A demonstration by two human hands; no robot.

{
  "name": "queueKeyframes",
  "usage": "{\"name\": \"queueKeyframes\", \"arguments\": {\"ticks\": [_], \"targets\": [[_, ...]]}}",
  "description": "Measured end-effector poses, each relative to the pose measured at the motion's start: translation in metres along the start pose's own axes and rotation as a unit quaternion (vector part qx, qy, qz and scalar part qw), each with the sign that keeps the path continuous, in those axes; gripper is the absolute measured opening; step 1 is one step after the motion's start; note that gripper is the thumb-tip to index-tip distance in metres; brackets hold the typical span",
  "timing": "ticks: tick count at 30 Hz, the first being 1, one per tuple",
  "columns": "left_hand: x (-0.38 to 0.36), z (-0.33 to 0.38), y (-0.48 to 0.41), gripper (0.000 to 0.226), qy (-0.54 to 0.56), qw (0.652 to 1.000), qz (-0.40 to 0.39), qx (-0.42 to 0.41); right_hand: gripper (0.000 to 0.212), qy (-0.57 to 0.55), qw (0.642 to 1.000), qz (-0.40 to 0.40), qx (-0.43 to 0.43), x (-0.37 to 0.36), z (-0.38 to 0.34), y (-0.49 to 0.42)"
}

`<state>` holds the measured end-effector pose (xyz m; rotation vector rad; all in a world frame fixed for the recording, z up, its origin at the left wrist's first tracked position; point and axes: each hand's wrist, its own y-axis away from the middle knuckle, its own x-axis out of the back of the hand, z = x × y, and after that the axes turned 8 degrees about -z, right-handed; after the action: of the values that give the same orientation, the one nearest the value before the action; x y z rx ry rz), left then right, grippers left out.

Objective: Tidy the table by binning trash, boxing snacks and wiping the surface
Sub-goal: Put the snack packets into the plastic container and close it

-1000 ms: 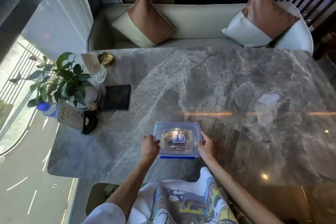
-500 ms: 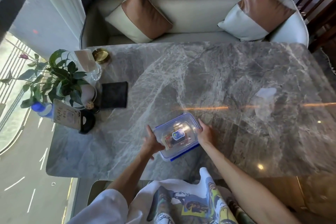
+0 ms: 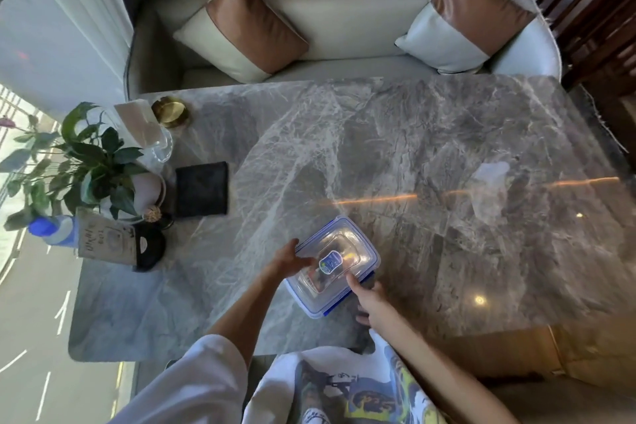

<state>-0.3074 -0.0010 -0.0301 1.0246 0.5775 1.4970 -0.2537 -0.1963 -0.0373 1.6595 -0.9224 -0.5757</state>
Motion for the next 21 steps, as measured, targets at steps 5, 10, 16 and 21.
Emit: {"name": "queueKeyframes", "arguments": {"ticks": [5, 10, 16, 21], "targets": [[0.003, -0.004, -0.004, 0.07, -0.022, 0.998, -0.026, 0.051, 0.072, -0.045, 0.993, 0.057, 0.088, -0.007, -0.028, -0.012], [-0.01, -0.011, -0.005, 0.073, 0.143, 0.988, -0.009, 0.05, 0.053, 0.04, 0.985, 0.064, 0.156, -0.01, -0.064, -0.013], [-0.017, -0.026, 0.003, 0.072, 0.21, 0.975, 0.036, 0.062, 0.038, 0.043, 0.972, 0.08, 0.216, -0.026, -0.06, -0.013], [-0.02, -0.028, 0.004, 0.065, 0.126, 0.985, 0.108, 0.054, 0.042, 0.102, 0.965, 0.088, 0.223, -0.029, -0.06, -0.011]]}}
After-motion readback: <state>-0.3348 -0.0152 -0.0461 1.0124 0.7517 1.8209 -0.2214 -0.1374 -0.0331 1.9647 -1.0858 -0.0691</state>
